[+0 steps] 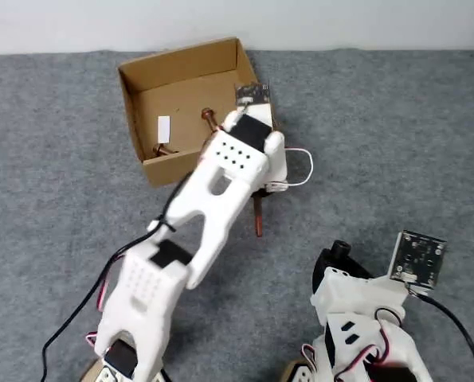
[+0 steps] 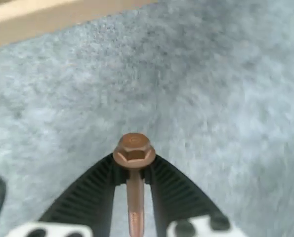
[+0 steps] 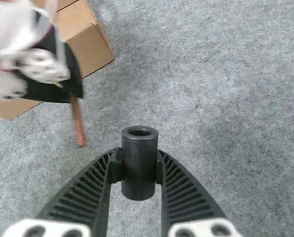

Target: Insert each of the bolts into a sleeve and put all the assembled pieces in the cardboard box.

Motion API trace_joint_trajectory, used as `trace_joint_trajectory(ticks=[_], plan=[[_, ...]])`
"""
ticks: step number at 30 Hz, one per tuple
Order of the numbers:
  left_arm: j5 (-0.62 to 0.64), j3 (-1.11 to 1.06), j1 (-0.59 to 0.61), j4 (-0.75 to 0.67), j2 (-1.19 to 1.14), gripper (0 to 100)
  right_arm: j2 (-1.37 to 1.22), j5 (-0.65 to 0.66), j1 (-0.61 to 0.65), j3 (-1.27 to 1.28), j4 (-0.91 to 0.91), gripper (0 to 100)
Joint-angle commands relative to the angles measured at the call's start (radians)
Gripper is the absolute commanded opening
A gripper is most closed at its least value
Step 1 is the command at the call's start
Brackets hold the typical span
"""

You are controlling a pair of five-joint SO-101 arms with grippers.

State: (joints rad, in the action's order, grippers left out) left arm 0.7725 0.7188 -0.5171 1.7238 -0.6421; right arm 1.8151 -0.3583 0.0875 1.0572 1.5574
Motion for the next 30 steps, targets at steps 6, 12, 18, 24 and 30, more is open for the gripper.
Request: trace_joint_trajectory(ticks=[6, 12, 18, 24, 30], plan=[[-0.087, -0.387, -0.002, 0.021, 0.582, 0, 0.002, 0.014, 0.062, -0.02, -0.018, 0.8], [-0.161, -0.602, 0.012, 0.002, 0.864, 0, 0.002, 0.014, 0.107, -0.032, -0.019, 0.8], [-0.253, -0.819, 0.083, -0.092, 1.126, 0, 0.002, 0.041, 0.122, -0.038, -0.022, 0.8], [-0.278, -1.109, 0.091, -0.212, 1.452, 0, 0.002, 0.043, 0.134, -0.061, -0.019, 0.8], [-0.279, -1.311, 0.092, -0.282, 1.717, 0, 0.002, 0.046, 0.193, -0.061, -0.028, 0.8]])
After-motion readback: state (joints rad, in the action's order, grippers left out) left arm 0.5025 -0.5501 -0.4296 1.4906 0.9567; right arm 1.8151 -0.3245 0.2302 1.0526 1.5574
